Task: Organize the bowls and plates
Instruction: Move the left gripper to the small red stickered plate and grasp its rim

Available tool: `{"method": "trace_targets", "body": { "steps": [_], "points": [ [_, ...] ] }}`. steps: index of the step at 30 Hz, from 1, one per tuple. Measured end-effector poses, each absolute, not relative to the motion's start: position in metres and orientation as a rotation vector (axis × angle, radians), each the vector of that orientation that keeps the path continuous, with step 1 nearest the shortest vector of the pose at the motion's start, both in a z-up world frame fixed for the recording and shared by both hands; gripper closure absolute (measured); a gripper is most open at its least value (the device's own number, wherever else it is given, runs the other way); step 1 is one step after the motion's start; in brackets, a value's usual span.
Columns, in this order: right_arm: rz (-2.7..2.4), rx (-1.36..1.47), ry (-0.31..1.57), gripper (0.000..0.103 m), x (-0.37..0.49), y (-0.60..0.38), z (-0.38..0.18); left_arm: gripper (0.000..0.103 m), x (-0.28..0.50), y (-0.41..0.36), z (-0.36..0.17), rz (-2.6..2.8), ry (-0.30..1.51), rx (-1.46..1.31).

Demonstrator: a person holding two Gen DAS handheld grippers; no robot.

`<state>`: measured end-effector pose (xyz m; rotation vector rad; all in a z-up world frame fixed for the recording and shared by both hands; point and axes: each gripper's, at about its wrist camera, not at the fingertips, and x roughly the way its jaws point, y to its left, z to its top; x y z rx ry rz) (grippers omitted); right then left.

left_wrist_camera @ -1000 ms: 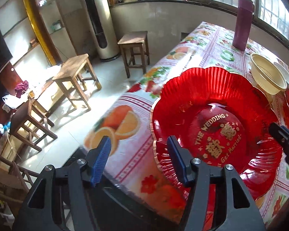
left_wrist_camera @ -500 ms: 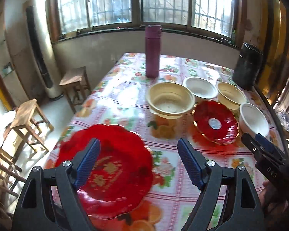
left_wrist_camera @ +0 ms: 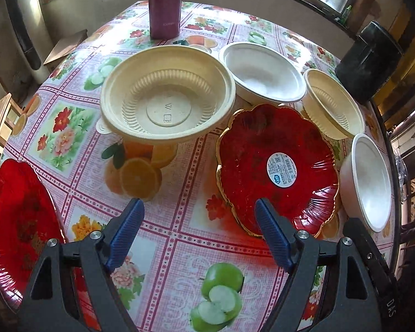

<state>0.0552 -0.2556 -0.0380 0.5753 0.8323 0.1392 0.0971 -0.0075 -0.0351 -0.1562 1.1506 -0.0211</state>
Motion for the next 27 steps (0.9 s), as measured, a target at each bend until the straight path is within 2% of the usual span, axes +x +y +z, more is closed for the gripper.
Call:
{"method": "trace_targets", "body": {
  "steps": [9, 20, 22, 24, 26, 27],
  "points": [
    [0.107, 0.705, 0.909, 0.023, 0.079, -0.264, -0.064, 0.021, 0.119, -0.006, -0.052, -0.037, 1.204, -0.262],
    [0.120, 0.744, 0.882, 0.024, 0.088, -0.260, -0.066, 0.022, 0.135, -0.015, -0.062, -0.080, 1.230, -0.265],
    [0.119, 0.745, 0.877, 0.027, 0.090, -0.259, -0.066, 0.028, 0.135, -0.017, -0.061, -0.086, 1.226, -0.251],
    [0.115, 0.749, 0.875, 0.035, 0.091, -0.260, -0.067, 0.045, 0.137, -0.020, -0.063, -0.106, 1.231, -0.243],
    [0.118, 0.758, 0.882, 0.049, 0.092, -0.260, -0.070, 0.048, 0.137, -0.021, -0.063, -0.114, 1.229, -0.227],
    [0.117, 0.764, 0.882, 0.051, 0.092, -0.261, -0.071, 0.054, 0.137, -0.021, -0.063, -0.117, 1.225, -0.221]
  ]
}}
